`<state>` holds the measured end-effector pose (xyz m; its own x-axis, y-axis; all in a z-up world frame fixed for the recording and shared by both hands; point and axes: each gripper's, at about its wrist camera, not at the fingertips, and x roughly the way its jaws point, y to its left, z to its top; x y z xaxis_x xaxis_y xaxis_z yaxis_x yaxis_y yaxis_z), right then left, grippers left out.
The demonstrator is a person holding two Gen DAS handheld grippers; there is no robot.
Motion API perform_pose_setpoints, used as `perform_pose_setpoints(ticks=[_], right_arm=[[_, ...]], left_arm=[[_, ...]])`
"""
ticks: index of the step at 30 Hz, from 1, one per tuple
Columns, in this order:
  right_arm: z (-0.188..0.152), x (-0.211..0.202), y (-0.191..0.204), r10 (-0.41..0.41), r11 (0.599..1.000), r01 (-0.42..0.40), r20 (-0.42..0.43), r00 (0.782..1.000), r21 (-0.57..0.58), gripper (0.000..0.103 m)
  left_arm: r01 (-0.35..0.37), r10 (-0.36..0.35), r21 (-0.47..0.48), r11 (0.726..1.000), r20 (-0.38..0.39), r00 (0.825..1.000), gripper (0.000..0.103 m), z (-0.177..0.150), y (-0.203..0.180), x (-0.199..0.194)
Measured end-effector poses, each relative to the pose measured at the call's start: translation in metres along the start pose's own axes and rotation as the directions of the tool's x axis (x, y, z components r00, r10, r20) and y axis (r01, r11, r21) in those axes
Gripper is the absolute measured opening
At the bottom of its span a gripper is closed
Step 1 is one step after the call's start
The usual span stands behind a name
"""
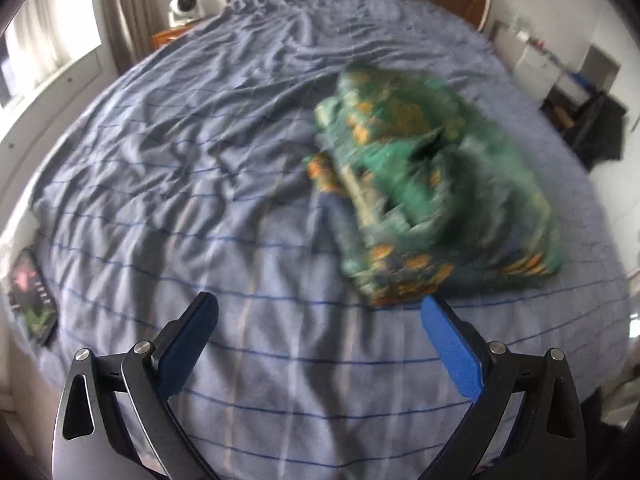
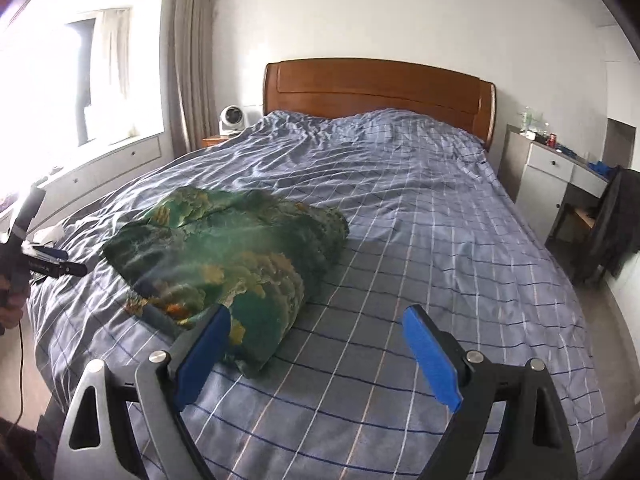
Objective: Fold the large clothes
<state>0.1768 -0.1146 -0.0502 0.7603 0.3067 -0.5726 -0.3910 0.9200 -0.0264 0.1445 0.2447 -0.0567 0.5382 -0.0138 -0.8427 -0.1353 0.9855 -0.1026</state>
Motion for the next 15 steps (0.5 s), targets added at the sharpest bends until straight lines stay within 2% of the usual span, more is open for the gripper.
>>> perform_pose_setpoints(ticks=[1, 3, 6, 8, 15], right_arm=[[-0.002, 0.001, 0.001, 0.011, 1.000, -0.011, -0.007, 1.000, 0.000, 0.090], [-0.004, 0.005, 0.002, 0.033, 0.999, -0.033, -0.018, 0.999, 0.005, 0.090], [-0.004, 0.006, 0.007, 0.051, 0.999, -0.051, -0.016, 0.999, 0.000, 0.090], [-0.002, 0.005, 0.010, 0.064, 0.998, -0.064, -0.011, 0.998, -0.009, 0.090], [-0.002, 0.007, 0.015, 0.092, 0.996, -0.092, -0.029, 0.995, -0.015, 0.090]], left_arm=[[0.052, -0.052, -0.015, 0.999, 0.022, 0.998, 0.102, 0.005, 0.000, -0.005], [0.168, -0.164, -0.062, 0.984, 0.063, 0.984, 0.102, 0.019, 0.003, -0.016], [0.334, -0.321, -0.123, 0.934, 0.112, 0.940, 0.102, 0.047, 0.004, -0.026], [0.379, -0.364, -0.132, 0.916, 0.123, 0.923, 0.102, 0.065, 0.000, -0.026], [0.382, -0.377, -0.153, 0.911, 0.065, 0.924, 0.102, 0.097, -0.006, 0.003]])
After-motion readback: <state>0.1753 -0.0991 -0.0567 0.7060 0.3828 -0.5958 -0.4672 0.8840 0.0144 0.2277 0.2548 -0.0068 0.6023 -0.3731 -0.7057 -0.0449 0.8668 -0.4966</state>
